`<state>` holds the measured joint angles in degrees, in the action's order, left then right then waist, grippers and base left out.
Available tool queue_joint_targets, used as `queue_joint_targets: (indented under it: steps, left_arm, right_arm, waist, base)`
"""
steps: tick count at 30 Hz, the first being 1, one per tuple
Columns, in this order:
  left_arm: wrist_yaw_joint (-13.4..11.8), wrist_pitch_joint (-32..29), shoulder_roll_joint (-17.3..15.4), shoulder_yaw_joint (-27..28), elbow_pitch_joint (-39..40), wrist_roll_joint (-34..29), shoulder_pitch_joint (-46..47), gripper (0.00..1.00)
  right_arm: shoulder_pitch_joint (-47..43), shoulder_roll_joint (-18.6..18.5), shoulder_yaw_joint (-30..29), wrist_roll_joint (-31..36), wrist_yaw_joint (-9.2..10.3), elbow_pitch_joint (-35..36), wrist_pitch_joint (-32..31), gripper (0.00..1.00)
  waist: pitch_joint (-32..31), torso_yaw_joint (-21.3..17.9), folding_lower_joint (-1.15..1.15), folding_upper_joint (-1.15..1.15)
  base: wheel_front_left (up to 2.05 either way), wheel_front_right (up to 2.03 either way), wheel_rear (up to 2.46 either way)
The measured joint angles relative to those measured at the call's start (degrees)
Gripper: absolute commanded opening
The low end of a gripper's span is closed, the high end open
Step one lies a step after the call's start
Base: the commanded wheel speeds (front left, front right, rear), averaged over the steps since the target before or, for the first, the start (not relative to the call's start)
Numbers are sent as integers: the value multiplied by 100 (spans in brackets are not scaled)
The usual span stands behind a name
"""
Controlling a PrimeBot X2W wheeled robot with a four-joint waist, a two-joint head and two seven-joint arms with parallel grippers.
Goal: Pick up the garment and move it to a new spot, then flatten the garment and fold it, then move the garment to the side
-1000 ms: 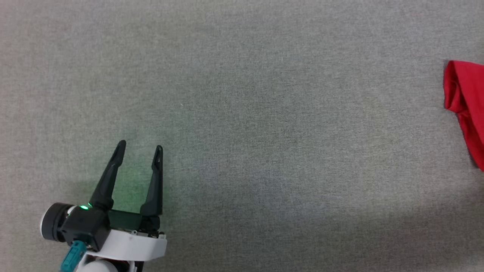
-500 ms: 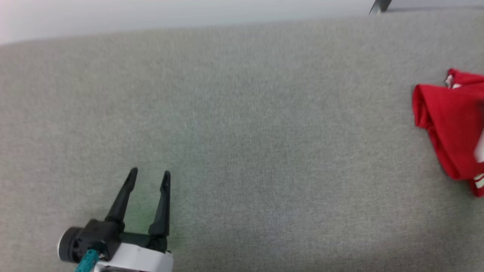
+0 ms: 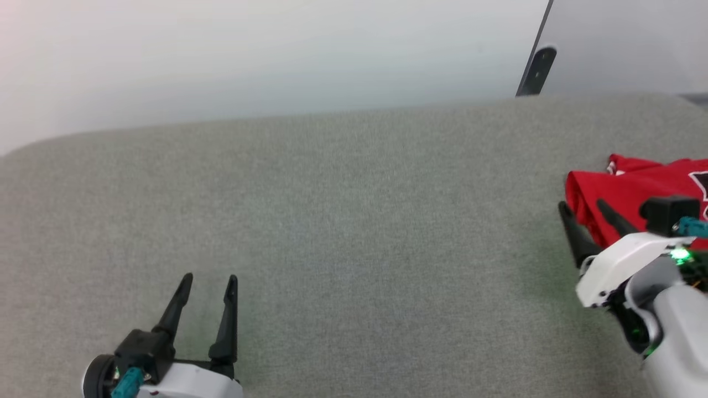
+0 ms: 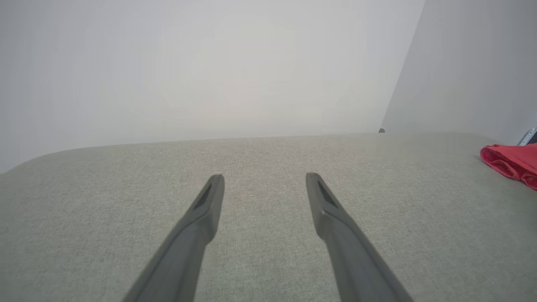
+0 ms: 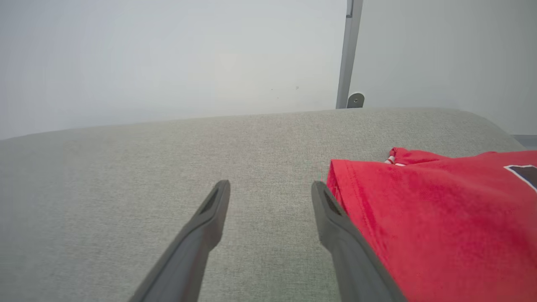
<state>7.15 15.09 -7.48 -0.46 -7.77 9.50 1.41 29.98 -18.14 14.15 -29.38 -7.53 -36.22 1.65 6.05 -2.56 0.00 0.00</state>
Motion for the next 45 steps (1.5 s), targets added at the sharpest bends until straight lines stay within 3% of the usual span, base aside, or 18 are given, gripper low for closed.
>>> queue_joint_targets:
  steps: [6,12,18,24,30,45]
  left_arm:
    - [-1,0,26,19,-218,-1,58,100]
    - [-1,0,97,33,-168,11,-277,100]
    - [-43,0,149,92,68,22,-764,100]
    - [-118,0,187,92,435,9,-1256,100]
    - [-197,-101,187,96,780,20,-1447,100]
    - [-244,-179,145,-1,913,53,-1458,100]
  right_arm:
    - [-340,301,-5,60,0,241,299,100]
    - [-933,197,-300,261,0,731,153,100]
    - [-1851,124,-954,376,0,1669,-162,100]
    - [-2908,445,-1588,511,0,2800,-568,100]
    - [-3362,778,-1896,722,0,3649,-943,100]
    - [-3502,1020,-1949,906,0,4125,-1188,100]
  waist:
    - [-327,-4,0,0]
    - [-611,9,0,0]
    - [-749,84,0,0]
    - [-783,159,0,0]
    - [-741,149,0,0]
    - [-726,181,0,0]
  base:
    - [0,0,0]
    - [0,0,0]
    - [0,0,0]
    - [0,0,0]
    - [0,0,0]
    - [0,0,0]
